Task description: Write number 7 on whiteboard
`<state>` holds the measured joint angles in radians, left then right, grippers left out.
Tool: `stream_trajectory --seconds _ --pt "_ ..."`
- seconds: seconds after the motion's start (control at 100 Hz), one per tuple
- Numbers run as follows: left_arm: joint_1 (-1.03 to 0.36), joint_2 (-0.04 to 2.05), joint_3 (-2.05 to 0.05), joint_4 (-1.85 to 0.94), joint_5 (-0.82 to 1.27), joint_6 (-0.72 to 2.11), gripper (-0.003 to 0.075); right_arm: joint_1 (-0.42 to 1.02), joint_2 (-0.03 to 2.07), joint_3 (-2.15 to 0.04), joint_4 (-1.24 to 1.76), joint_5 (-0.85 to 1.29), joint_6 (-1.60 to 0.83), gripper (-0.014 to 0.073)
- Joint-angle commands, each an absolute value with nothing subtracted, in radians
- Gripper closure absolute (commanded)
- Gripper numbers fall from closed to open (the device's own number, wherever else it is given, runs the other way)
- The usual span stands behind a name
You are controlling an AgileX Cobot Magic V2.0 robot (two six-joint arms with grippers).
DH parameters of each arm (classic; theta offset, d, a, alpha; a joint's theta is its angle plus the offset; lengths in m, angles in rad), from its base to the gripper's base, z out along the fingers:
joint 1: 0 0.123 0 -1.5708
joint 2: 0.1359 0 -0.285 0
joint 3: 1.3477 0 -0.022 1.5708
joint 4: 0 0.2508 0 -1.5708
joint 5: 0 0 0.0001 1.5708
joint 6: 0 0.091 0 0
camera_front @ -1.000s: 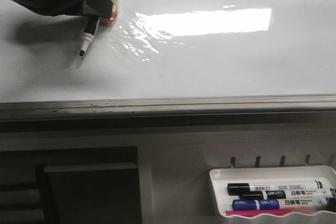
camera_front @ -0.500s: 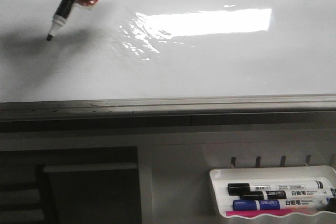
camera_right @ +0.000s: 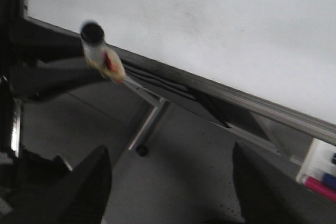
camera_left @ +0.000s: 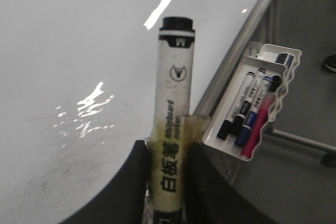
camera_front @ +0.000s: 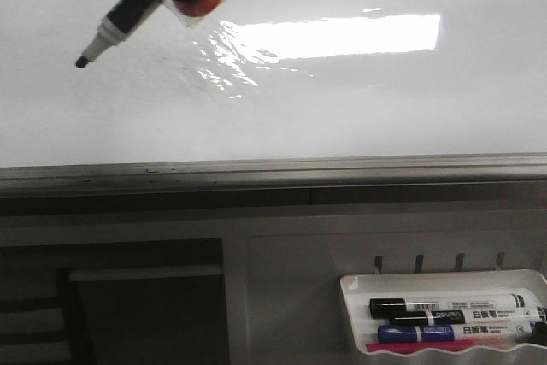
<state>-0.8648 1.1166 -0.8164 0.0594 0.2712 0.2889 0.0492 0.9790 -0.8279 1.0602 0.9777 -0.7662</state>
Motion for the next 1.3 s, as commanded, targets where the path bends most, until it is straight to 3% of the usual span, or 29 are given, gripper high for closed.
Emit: stream_trajectory --seconds 0.0,0.3,0.66,0.76,1.0,1.1,1.2,1.29 --pt "-0.913 1.116 -0.846 0.084 0.211 0.292 0.0741 0.046 1.039 -0.923 1.162 1.036 -0.799 0.0158" --pt "-0.984 1.161 -0.847 0.102 0.187 0.292 0.0741 0.154 1.196 -1.054 1.132 1.118 -0.799 0.0158" --pt "-0.987 1.163 -0.847 0.102 0.131 0.292 0.0741 0.221 1.277 -1.06 1.126 1.12 -0.812 0.0163" --pt "-0.987 1.163 -0.847 0.102 0.131 0.292 0.0741 0.223 1.277 -1.06 1.134 1.109 -0.832 0.0253" --pt "-0.987 1.172 -0.847 0.102 0.071 0.292 0.074 0.223 1.277 -1.06 1.136 1.113 -0.874 0.066" --pt "-0.987 1.172 -0.847 0.102 0.063 0.292 0.0736 0.223 1.277 -1.06 1.136 1.113 -0.877 0.0663" --pt "-0.987 1.172 -0.847 0.102 0.063 0.292 0.0638 0.223 1.277 -1.06 1.131 1.1 -0.884 0.0663" --pt "-0.98 1.172 -0.847 0.089 0.063 0.288 0.0435 0.223 1.268 -1.06 1.124 1.079 -0.884 0.0663"
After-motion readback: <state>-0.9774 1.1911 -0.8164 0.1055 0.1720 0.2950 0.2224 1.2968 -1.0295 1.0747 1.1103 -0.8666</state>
